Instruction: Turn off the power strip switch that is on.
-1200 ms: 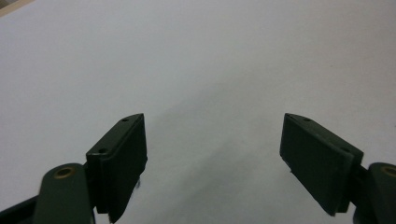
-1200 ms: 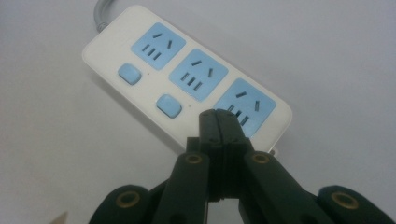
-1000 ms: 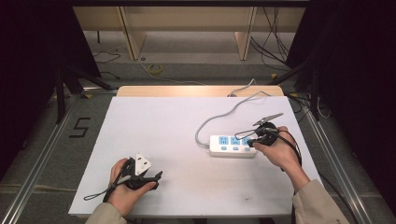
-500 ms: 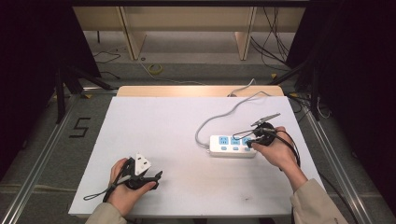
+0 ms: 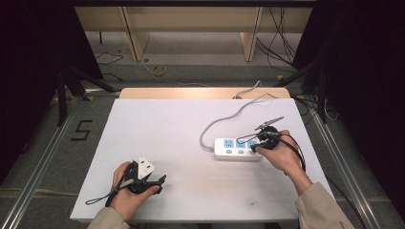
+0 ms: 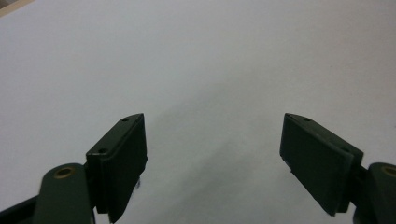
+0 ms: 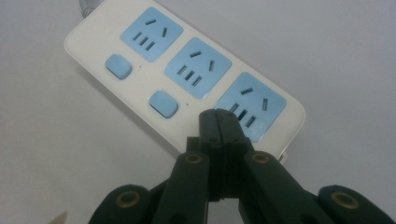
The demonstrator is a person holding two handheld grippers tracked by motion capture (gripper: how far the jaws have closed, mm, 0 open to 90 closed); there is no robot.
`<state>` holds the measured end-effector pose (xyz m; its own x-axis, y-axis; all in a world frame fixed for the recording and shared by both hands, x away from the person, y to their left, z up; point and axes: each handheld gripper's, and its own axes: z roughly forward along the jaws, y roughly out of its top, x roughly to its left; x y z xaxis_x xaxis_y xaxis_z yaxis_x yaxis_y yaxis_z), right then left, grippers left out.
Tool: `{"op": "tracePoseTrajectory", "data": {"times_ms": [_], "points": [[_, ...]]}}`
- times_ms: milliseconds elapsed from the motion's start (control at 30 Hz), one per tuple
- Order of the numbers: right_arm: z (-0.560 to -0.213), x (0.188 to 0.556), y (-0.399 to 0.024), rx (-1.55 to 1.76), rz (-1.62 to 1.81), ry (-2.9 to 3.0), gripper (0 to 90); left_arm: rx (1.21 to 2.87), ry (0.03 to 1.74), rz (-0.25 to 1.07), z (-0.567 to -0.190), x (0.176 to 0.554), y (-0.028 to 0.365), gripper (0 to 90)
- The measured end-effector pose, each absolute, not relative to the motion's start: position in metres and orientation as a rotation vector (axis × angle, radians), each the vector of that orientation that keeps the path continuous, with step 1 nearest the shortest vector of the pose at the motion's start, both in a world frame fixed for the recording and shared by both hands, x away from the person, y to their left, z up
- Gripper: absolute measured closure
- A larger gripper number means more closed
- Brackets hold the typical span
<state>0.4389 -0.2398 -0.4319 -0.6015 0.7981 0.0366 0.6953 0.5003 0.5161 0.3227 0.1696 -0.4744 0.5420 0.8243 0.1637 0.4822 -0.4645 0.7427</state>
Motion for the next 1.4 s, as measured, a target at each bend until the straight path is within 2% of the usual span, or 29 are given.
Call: {"op": "tracePoseTrajectory", "data": {"times_ms": [1400], "points": [[-0.4385, 0.4424, -0.2382, 1.303, 0.694, 2.54, 90.0, 2.137, 1.05, 0.688, -0.4747, 0.3229, 0.1697, 22.9]]}}
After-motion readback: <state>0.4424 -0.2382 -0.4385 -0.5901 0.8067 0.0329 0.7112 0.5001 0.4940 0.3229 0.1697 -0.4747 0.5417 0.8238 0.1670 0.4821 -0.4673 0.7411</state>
